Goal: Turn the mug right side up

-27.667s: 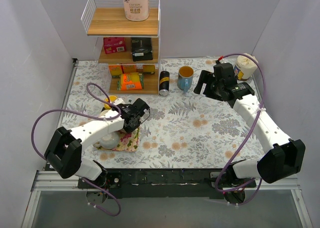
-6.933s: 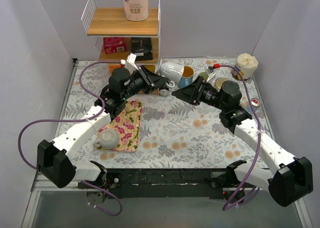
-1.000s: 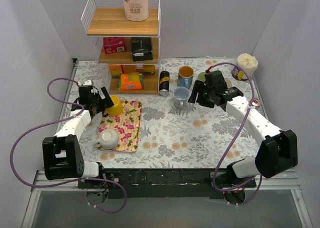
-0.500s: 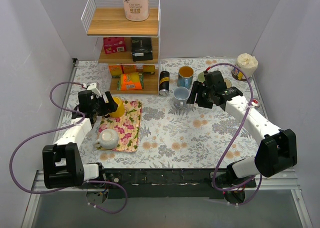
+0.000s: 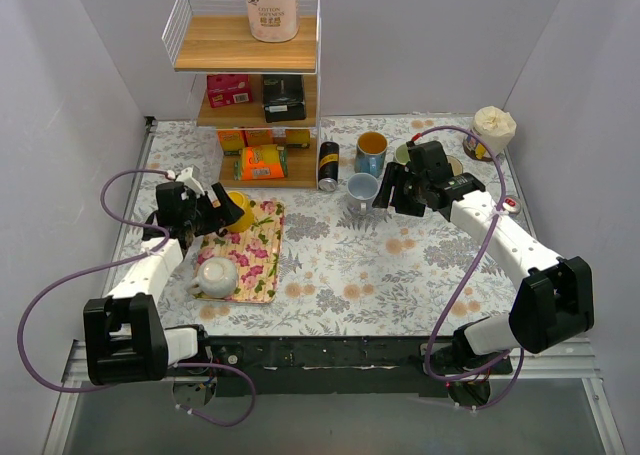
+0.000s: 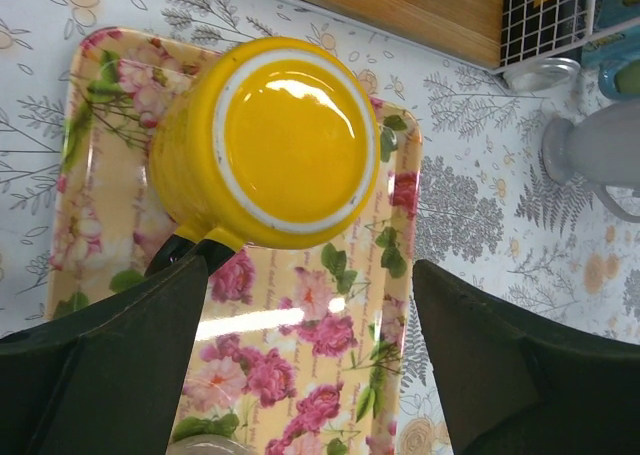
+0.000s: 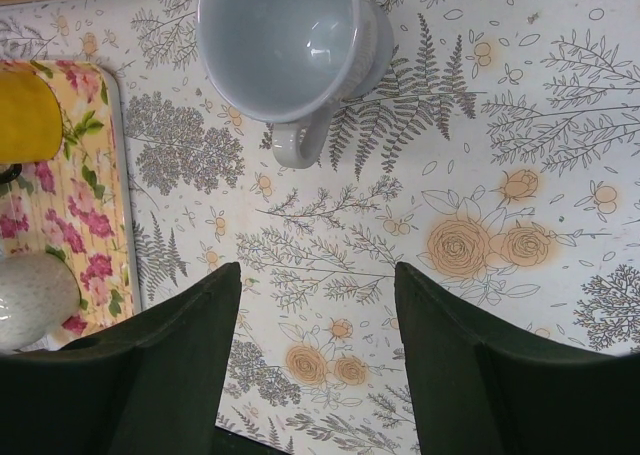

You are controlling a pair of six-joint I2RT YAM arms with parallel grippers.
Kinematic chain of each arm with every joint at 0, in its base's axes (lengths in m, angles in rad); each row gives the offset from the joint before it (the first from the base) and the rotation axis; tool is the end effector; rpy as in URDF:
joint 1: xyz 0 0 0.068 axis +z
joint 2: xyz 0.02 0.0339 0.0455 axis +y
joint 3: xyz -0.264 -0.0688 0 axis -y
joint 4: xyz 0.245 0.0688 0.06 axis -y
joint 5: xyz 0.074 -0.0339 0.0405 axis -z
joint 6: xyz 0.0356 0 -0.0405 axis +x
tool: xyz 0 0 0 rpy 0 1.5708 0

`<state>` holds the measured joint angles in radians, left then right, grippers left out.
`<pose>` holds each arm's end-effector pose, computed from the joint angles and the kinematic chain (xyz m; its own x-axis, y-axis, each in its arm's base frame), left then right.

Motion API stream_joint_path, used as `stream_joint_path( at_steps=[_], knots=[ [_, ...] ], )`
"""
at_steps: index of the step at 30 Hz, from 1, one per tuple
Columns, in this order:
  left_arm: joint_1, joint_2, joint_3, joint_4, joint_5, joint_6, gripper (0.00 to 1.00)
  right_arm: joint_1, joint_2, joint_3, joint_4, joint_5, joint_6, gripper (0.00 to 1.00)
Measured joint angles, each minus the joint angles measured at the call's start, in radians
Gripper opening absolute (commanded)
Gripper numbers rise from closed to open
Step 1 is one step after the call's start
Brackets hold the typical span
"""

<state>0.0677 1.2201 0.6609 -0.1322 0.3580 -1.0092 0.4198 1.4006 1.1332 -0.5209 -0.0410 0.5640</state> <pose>0.2518 0.0046 0.2139 -0.5131 -0.8294 -0.2211 -0.4288 0.4708 -0.7710 0.2776 0.1255 0.2891 -0.7791 0.2372 -0.5803 -0.0203 0.9156 0.4015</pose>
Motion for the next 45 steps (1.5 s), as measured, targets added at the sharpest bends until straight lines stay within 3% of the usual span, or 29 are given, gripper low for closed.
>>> stream_joint_path(
  at_steps=[10, 16, 22, 32, 38, 44, 45],
  knots=[
    [-0.042, -0.029, -0.047, -0.027, 0.041, -0.039, 0.74, 0.0, 0.0, 0.0, 0.0, 0.0, 0.0, 0.69],
    [-0.045, -0.028, -0.024, -0.058, -0.038, -0.01, 0.72, 0.0, 0.0, 0.0, 0.0, -0.005, 0.0, 0.69],
    [-0.046, 0.039, 0.038, -0.07, -0.079, 0.04, 0.56, 0.0, 0.0, -0.004, 0.0, -0.013, 0.0, 0.68],
    [-0.085, 0.087, 0.045, -0.083, -0.114, 0.081, 0.49, 0.0, 0.0, -0.004, 0.0, -0.016, 0.001, 0.68],
    [-0.147, 0.135, 0.082, -0.082, -0.172, 0.093, 0.35, 0.0, 0.0, -0.005, 0.0, -0.02, 0.005, 0.67],
    [-0.186, 0.156, 0.098, -0.101, -0.251, 0.097, 0.29, 0.0, 0.0, -0.021, -0.002, -0.023, 0.006, 0.66],
    [-0.19, 0.158, 0.1, -0.104, -0.262, 0.097, 0.19, 0.0, 0.0, -0.024, -0.001, -0.022, 0.007, 0.66]
  ],
)
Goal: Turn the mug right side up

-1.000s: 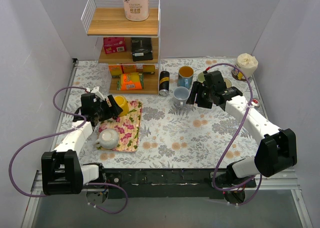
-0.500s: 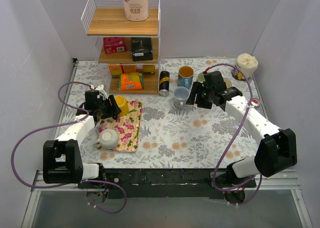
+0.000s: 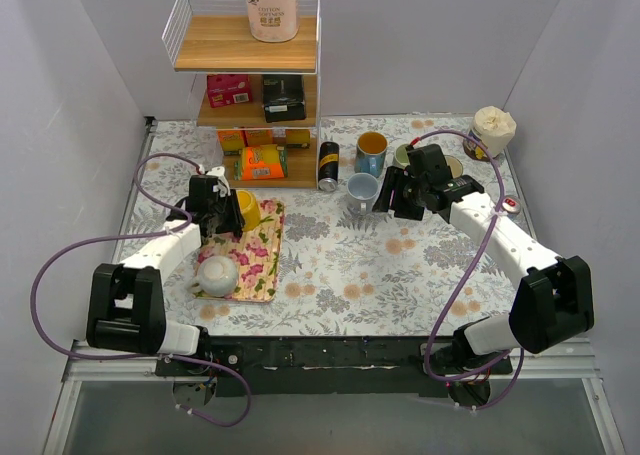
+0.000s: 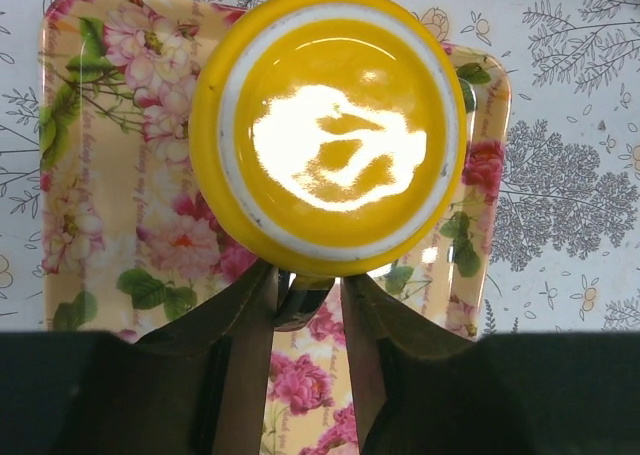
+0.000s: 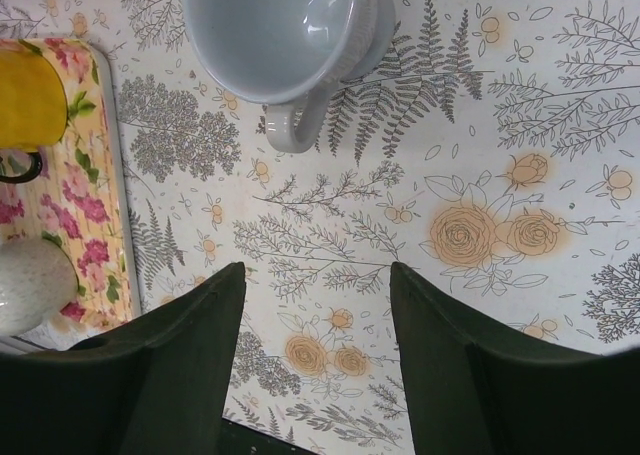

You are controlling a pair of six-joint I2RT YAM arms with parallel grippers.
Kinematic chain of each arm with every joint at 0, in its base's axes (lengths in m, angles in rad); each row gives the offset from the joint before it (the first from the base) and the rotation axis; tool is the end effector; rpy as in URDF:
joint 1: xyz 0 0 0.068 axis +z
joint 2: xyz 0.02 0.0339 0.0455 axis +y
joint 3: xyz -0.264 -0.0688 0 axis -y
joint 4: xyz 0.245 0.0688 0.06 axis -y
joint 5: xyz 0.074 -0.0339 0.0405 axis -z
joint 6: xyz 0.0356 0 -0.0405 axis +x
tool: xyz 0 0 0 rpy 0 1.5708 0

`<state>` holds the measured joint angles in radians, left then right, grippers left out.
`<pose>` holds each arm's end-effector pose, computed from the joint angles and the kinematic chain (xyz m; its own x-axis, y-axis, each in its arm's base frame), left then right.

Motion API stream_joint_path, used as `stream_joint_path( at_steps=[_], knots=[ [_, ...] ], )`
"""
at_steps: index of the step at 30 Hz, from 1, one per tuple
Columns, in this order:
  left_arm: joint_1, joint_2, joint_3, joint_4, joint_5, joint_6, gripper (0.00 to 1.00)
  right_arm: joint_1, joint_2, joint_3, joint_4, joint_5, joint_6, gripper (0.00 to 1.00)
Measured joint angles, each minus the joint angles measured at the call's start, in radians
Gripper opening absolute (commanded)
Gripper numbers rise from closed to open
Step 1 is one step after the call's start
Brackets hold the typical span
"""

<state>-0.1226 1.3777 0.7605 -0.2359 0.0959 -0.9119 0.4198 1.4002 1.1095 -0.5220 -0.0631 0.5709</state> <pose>0.2733 -0.0371 0.1973 -0.6034 -0.7186 -0.3456 -0.4784 0.6730 -0.5641 0.2752 0.1253 0.2814 -0.7991 0.2339 -0.5538 -0.0172 0.9119 0.4101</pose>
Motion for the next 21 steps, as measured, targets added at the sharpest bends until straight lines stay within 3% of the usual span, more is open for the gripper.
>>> stream_joint_path(
  at_steps=[3, 11, 13, 14, 15, 21],
  knots=[
    [-0.012, 0.005, 0.006, -0.002, -0.029, 0.002, 0.0, 0.0, 0.0, -0.001, 0.0, 0.0, 0.001, 0.67],
    [-0.029, 0.033, 0.047, -0.026, -0.102, -0.004, 0.0, 0.0, 0.0, -0.001, 0.001, -0.003, 0.002, 0.73],
    [-0.033, 0.032, 0.052, -0.037, -0.108, -0.012, 0.0, 0.0, 0.0, -0.001, 0.001, -0.01, 0.002, 0.82],
    [-0.034, 0.029, 0.055, -0.047, -0.108, -0.016, 0.0, -0.001, 0.0, -0.001, 0.001, -0.016, 0.002, 0.93],
    [-0.034, 0.023, 0.058, -0.062, -0.108, -0.024, 0.0, -0.001, 0.0, -0.001, 0.001, -0.023, 0.002, 0.97],
    [-0.034, -0.065, 0.104, -0.197, -0.033, -0.136, 0.0, -0.001, -0.005, -0.001, 0.044, -0.103, -0.008, 0.98]
  ],
)
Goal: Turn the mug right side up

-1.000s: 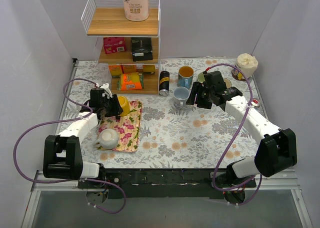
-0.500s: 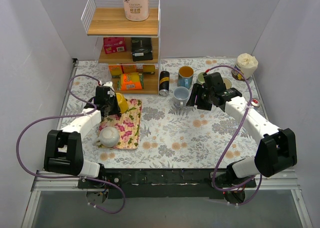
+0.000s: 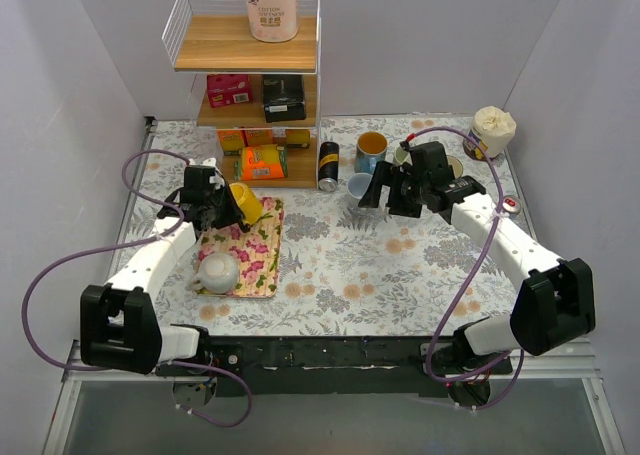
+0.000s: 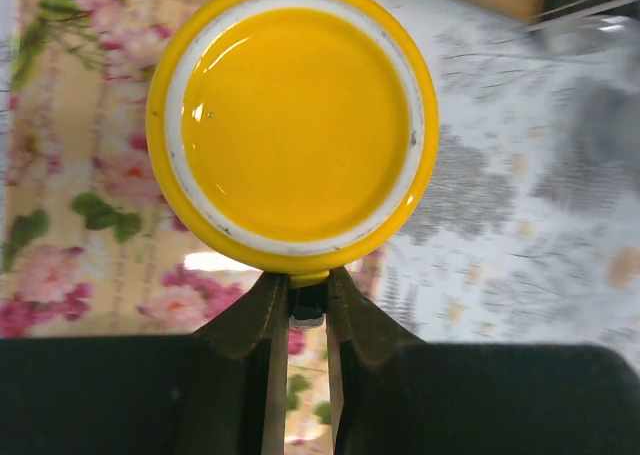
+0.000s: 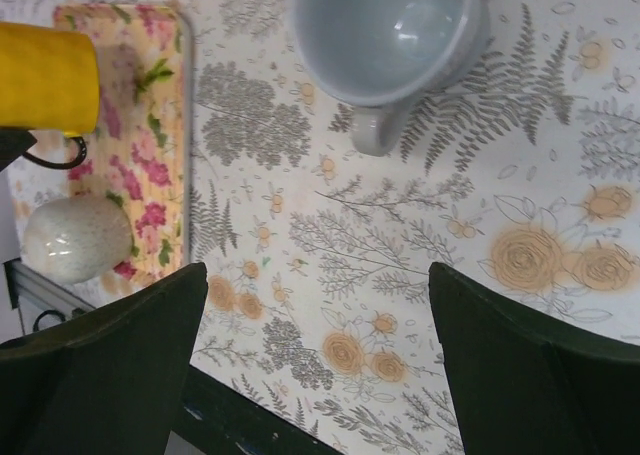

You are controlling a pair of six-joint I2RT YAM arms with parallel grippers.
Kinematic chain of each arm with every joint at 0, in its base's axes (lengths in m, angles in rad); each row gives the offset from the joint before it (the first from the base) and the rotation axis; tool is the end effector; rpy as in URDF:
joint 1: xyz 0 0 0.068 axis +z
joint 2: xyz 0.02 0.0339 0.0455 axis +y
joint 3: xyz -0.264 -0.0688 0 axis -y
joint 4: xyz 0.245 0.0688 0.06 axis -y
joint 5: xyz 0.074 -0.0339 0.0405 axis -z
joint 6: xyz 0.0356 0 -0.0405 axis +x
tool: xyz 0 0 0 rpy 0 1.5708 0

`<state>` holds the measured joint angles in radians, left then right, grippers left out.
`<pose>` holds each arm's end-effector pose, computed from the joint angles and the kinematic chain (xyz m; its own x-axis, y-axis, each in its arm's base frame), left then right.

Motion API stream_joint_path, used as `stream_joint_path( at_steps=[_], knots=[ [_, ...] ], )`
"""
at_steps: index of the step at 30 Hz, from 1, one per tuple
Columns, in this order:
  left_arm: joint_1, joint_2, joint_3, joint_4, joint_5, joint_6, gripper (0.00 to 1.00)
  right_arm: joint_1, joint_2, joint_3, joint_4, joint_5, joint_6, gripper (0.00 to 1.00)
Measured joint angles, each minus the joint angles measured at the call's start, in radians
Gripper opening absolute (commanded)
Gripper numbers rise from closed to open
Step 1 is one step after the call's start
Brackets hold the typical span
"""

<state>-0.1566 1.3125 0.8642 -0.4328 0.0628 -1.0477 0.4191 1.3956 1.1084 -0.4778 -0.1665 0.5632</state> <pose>0.2654 -0.0442 0.2321 -0.5497 -0.7885 -0.2759 -0.5626 0.5936 -0.5754 0.2759 0.1294 0.2860 -0.8075 0.2167 -0.5487 -0.0939 0.8710 0.4822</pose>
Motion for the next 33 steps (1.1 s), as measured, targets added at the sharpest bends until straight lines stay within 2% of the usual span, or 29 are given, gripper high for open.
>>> stream_joint_path(
  at_steps=[6, 10, 16, 23, 28, 32, 33],
  knots=[
    [-0.006, -0.142, 0.06, 0.008, 0.189, -0.195, 0.0, 0.0, -0.072, -0.065, 0.203, -0.191, 0.014, 0.93],
    [-0.019, -0.225, 0.063, 0.1, 0.315, -0.351, 0.0, 0.012, -0.102, -0.109, 0.381, -0.318, 0.07, 0.93],
    [-0.056, -0.259, 0.062, 0.313, 0.449, -0.579, 0.0, 0.089, -0.095, -0.108, 0.605, -0.396, 0.15, 0.93],
    [-0.11, -0.239, 0.062, 0.54, 0.518, -0.753, 0.0, 0.16, -0.005, -0.059, 0.794, -0.428, 0.241, 0.89],
    [-0.153, -0.221, 0.062, 0.628, 0.521, -0.798, 0.0, 0.195, 0.014, -0.05, 0.915, -0.428, 0.3, 0.89],
    [-0.182, -0.215, 0.058, 0.699, 0.521, -0.817, 0.0, 0.207, 0.015, -0.028, 1.02, -0.434, 0.363, 0.86],
    [-0.189, -0.212, 0.058, 0.721, 0.519, -0.819, 0.0, 0.207, 0.016, -0.025, 1.035, -0.434, 0.378, 0.82]
  ],
)
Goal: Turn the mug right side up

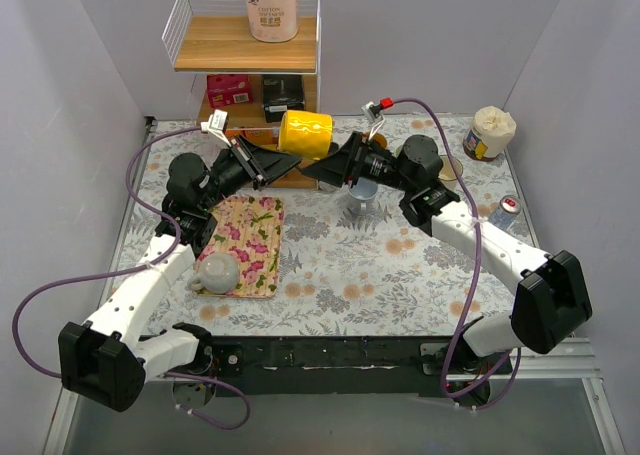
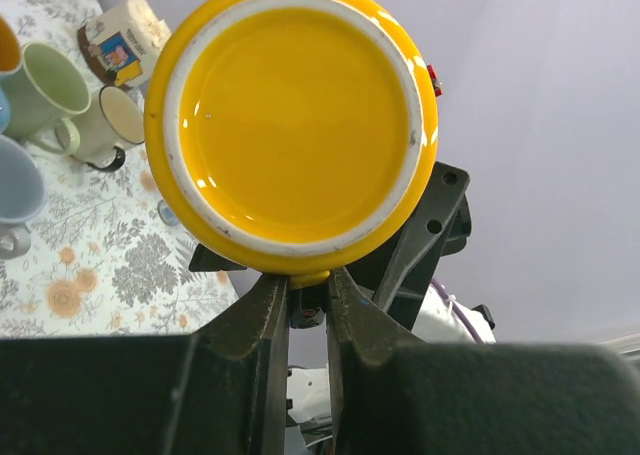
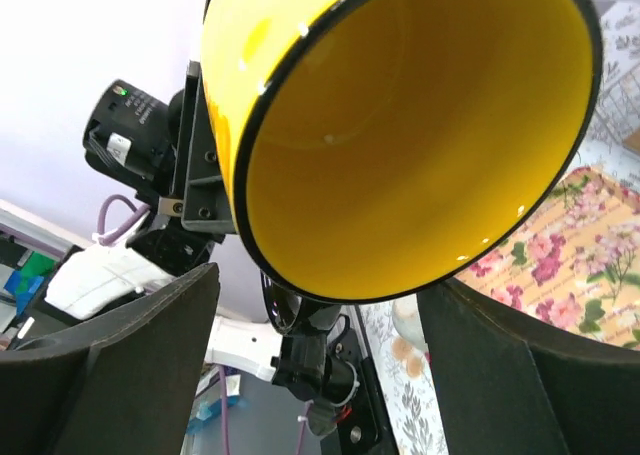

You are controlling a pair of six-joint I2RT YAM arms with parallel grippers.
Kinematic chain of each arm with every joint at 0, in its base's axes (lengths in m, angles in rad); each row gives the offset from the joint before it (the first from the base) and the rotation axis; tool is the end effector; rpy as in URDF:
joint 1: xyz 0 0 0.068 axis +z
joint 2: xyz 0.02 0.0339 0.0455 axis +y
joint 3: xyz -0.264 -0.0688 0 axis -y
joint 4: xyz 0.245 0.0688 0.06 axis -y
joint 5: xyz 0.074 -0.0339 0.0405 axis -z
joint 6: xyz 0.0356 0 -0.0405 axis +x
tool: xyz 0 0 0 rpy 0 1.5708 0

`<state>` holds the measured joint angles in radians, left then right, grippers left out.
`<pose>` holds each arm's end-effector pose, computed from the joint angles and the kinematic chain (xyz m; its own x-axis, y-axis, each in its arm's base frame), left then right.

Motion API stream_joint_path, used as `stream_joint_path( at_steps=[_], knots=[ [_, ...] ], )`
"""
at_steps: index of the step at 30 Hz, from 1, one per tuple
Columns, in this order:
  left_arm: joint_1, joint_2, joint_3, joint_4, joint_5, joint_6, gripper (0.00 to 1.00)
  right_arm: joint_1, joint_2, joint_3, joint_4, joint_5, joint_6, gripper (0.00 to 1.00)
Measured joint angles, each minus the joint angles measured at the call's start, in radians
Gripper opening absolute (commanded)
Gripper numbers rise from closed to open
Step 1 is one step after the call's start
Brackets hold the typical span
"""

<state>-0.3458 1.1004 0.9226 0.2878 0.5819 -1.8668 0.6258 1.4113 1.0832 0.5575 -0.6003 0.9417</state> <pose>0.2335 -0.1049 0.3759 -0.7926 -0.5638 0.2322 -0.1337 -0.2108 -0.9683 0.2557 0.2096 0.3755 -0.6429 0.3586 -0.6769 -0.6958 0.0962 0.7118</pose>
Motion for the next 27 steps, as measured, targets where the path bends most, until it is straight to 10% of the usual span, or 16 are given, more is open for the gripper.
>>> stream_joint_path(
  at_steps=[5, 16, 20, 27],
  knots=[
    [-0.021, 0.005, -0.018, 0.099, -0.015, -0.003, 0.0, -0.006, 0.006, 0.0, 0.069, 0.007, 0.087, 0.61],
    [-0.064, -0.002, -0.087, 0.215, -0.08, 0.041, 0.0, -0.009, 0.02, -0.023, 0.118, 0.018, 0.231, 0.46],
    [-0.085, -0.022, -0.121, 0.221, -0.125, 0.087, 0.0, -0.008, 0.025, -0.052, 0.162, 0.018, 0.299, 0.04],
    [-0.104, -0.05, -0.142, 0.206, -0.17, 0.102, 0.14, -0.009, 0.036, -0.079, 0.235, 0.01, 0.341, 0.01]
  ],
)
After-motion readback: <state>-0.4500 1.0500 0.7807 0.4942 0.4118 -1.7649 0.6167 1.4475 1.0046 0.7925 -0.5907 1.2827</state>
